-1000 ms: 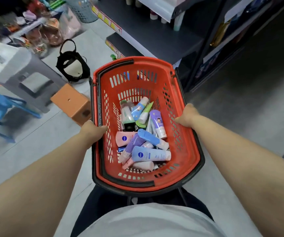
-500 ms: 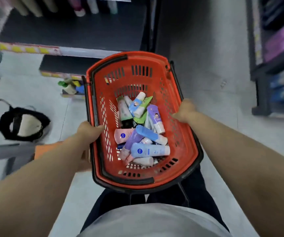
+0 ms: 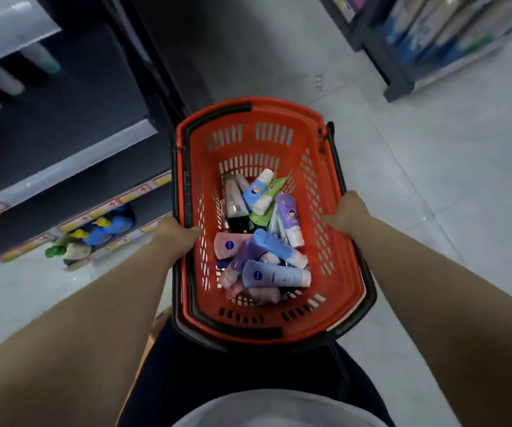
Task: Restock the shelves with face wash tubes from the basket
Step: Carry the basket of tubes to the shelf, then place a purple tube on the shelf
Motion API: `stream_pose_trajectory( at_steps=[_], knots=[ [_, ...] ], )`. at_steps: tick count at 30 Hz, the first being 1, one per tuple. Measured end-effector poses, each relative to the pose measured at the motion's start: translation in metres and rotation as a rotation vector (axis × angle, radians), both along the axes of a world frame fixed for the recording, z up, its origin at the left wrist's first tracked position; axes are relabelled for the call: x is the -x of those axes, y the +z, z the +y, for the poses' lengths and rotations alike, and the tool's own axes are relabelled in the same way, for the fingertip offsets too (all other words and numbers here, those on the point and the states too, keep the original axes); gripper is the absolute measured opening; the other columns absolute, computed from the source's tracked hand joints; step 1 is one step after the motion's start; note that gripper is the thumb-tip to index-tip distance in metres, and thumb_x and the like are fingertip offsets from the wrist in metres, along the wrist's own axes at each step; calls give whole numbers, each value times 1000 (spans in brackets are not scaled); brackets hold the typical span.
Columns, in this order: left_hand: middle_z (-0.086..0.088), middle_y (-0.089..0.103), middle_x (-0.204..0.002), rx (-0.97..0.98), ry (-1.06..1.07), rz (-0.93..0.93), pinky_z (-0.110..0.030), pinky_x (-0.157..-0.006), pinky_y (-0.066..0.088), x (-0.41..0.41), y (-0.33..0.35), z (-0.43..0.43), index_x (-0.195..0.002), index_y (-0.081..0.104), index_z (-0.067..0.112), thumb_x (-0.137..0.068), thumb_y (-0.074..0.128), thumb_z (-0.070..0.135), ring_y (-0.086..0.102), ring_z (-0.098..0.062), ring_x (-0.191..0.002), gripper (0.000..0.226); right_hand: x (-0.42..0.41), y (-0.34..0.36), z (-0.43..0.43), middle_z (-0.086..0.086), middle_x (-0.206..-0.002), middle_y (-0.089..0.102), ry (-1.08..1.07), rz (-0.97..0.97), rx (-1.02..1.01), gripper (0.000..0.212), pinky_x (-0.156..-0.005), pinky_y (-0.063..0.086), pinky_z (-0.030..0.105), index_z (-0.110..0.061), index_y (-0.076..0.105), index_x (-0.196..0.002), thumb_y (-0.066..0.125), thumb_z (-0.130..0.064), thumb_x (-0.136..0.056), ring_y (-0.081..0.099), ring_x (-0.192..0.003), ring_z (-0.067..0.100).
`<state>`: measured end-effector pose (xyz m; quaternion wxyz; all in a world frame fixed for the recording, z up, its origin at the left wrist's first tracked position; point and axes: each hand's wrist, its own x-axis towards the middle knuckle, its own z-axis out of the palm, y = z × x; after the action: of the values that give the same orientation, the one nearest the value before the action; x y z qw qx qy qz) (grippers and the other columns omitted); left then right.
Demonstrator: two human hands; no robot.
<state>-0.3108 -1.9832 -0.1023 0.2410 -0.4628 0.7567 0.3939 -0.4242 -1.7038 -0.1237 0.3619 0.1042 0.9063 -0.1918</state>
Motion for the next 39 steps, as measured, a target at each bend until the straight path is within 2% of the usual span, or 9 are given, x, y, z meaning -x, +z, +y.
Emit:
stream_pose_trajectory(
  at_steps=[4,7,10,17,27,33,35,37,39],
  knots=[
    [-14,63,-119,-19,-162,-18,-32,-87,48,26,-36,-16,-123,59,9,-85,65,24,60,-31,-106,41,-10,-32,-6,24,-132,49,-155,9,-24,68,-97,40,33,9,35,-128,73,-18,-79,50,-122,34],
    [-14,57,-130,-54,-277,-29,-35,-96,46,47,-75,-30,-133,52,11,-85,68,28,56,-32,-116,53,-16,-62,-14,24,-127,53,-263,-21,-55,63,-94,43,35,8,39,-125,73,-20,-79,53,-118,35],
    [-17,56,-131,-102,-300,-80,-38,-96,46,62,-120,-43,-135,49,8,-85,68,29,56,-34,-115,57,-26,-103,-24,24,-126,53,-386,-44,-60,60,-93,43,35,7,40,-124,72,-17,-80,53,-117,36],
    [-15,59,-126,-53,-358,-135,-38,-93,48,78,-221,-54,-130,51,9,-86,66,33,60,-34,-109,52,-48,-197,-42,20,-125,55,-605,-44,-70,59,-90,46,39,1,40,-122,74,-16,-77,55,-114,36],
    [-13,56,-131,-38,-390,-110,-36,-97,46,91,-335,-41,-132,50,10,-88,65,28,57,-31,-115,49,-39,-313,-29,18,-125,55,-678,20,-6,57,-95,48,48,-3,37,-122,73,-18,-80,57,-113,36],
    [-14,50,-137,-28,-417,-148,-37,-98,43,86,-372,-38,-137,37,10,-92,59,24,53,-30,-118,53,-48,-360,-21,18,-128,51,-649,41,16,54,-94,48,48,-4,33,-125,65,-23,-86,56,-113,36],
    [-16,41,-141,194,-547,-54,-38,-104,35,78,-361,-26,-140,28,7,-92,56,17,43,-31,-126,56,-49,-360,-27,17,-133,44,-655,84,-45,56,-98,46,49,-4,32,-131,64,-22,-88,49,-120,34],
    [-17,29,-148,438,-839,220,-40,-110,25,71,-350,-7,-145,24,9,-89,53,8,29,-33,-134,63,-55,-358,-39,17,-142,35,-505,273,-250,60,-105,39,46,-4,29,-140,60,-19,-90,38,-129,34],
    [-15,28,-149,369,-1109,389,-39,-112,26,63,-353,12,-145,28,12,-85,48,-1,27,-32,-136,64,-64,-352,-58,18,-146,33,-291,505,-268,56,-108,34,43,-6,32,-141,54,-11,-90,34,-132,34]
  ],
)
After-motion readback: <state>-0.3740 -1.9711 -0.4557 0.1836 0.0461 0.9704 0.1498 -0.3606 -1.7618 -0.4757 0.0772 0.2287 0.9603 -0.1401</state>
